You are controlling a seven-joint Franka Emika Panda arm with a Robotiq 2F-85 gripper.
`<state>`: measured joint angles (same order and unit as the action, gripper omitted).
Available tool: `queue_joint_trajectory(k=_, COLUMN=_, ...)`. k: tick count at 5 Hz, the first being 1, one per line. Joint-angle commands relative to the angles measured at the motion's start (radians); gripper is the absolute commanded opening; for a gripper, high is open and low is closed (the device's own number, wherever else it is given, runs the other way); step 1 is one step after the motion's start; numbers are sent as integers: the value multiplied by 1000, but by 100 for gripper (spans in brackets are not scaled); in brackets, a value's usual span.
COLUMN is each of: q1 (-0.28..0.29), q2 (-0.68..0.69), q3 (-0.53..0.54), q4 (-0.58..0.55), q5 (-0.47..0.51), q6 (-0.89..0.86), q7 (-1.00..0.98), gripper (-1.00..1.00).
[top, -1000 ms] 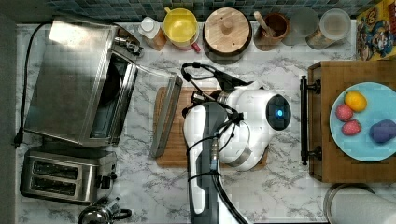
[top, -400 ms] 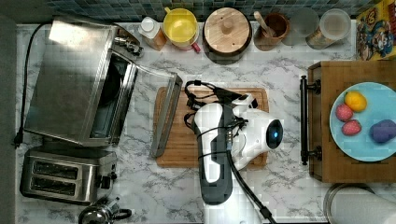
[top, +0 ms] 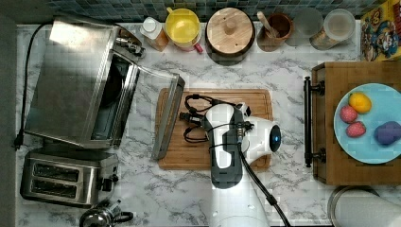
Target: Close the oven.
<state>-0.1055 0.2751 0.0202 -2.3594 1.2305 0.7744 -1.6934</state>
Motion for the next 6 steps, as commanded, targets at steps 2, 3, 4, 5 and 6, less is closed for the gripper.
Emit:
queue_joint_trajectory(k=2, q1=0, q2=-4, q3=2, q4=34, q5=97, q6=-66, q7=-65, gripper=-100)
queue_joint_trajectory(k=3, q1=17, q2=-19, q3=29, q4=28, q5=164, q6=-53, q7=-74, gripper=-100)
queue_joint_trajectory(k=4, q1=-14, q2=-56, q3=75, q4=13, q5=219, q6=-53, q7=-78, gripper=-100)
queue_joint_trajectory(k=5, q1=4, q2=-57, q3=68, q4=22, q5=215, q6=-59, q7=-53, gripper=-100)
queue_joint_trajectory(k=6, q1=44, q2=23, q3=83, q4=74, q5=122, q6=9, q7=28, gripper=-100)
